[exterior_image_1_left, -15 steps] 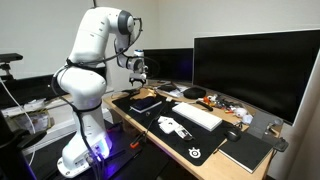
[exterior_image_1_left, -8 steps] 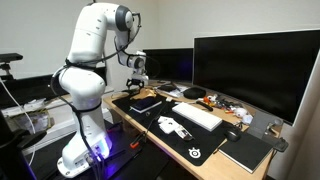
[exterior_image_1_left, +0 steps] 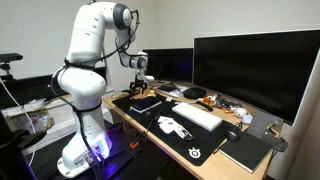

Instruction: Remove the orange towel from the top of the book, lay the towel flat on the desk

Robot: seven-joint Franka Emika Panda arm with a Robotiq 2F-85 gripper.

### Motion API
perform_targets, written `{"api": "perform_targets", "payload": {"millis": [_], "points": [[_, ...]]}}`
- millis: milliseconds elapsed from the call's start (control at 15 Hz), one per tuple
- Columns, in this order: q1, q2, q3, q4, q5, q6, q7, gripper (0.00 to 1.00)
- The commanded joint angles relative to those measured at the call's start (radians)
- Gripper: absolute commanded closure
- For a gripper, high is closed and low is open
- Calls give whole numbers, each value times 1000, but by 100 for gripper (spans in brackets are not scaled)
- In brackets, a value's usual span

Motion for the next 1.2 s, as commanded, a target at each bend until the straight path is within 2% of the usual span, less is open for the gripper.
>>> {"api": "perform_targets", "payload": {"millis": [0, 200, 533, 867, 933, 1067, 1133], "points": [[32, -56, -22, -117, -29, 168, -91, 0], [38, -35, -24, -163, -46, 286, -129, 0], [12, -4, 16, -213, -15, 492, -158, 0], [42, 44, -21, -213, -93, 625, -94, 1], [50, 54, -34, -208, -111, 636, -81, 4], [63, 68, -57, -200, -154, 648, -47, 27], [69, 74, -67, -199, -175, 658, -32, 35]]}}
